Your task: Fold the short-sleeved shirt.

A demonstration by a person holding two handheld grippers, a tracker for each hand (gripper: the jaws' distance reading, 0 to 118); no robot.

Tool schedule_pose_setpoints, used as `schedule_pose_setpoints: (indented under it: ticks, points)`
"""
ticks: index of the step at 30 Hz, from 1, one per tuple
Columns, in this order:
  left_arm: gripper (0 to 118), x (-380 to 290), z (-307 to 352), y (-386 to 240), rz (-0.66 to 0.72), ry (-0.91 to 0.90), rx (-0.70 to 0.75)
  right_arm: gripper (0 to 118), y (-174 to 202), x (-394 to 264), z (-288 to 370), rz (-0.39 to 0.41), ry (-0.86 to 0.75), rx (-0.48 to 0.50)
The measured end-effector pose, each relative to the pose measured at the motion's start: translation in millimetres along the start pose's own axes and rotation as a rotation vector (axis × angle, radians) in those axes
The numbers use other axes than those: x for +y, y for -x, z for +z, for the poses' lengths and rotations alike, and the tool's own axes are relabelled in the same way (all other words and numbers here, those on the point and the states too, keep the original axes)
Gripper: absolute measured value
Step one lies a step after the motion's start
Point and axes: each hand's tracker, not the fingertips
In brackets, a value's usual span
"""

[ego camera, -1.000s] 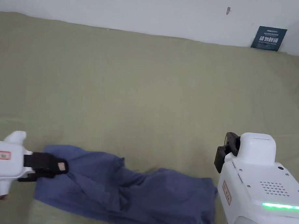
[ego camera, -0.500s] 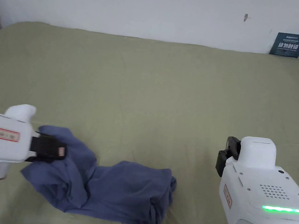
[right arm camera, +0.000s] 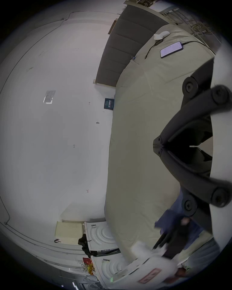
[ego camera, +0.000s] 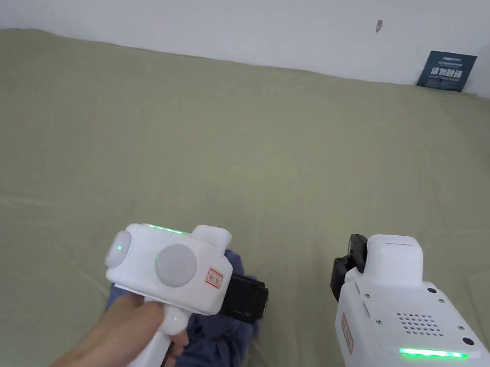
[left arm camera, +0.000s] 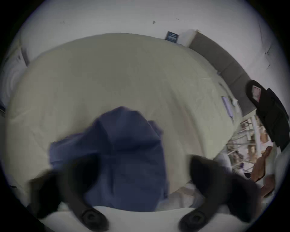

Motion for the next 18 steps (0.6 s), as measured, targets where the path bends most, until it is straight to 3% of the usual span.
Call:
schedule_pose_setpoints:
  ticks: [1,4,5,7,9,11,14,18]
  points:
    - [114,0,6,0,0.011,-0.039,-0.022,0,-2,-1,0,0.001,0.002,-0.004]
    - [85,0,28,21,0.084,-0.097,-0.072,0,-7,-2,0,-0.001,0.01,-0.012]
    - [65,-2,39,31,0.098,-0.144,-0.111,0,-8,-3,-1,-0.004,0.013,-0.015]
    - [2,-5,58,48,0.154,-0.2,-0.198,0,-10,-4,-1,-0.02,0.016,-0.017]
    - [0,-13,69,74,0.25,-0.216,-0.283,0,-9,-6,-1,-0.026,0.024,-0.014]
    - [0,-17,72,85,0.26,-0.213,-0.336,0,-8,-7,-1,-0.026,0.027,-0.016]
    - [0,-22,58,97,0.257,-0.168,-0.295,0,-6,-9,-3,-0.034,0.039,-0.007]
    - [0,-43,8,93,0.36,-0.035,-0.517,0,-1,-12,-5,-0.032,0.053,-0.003]
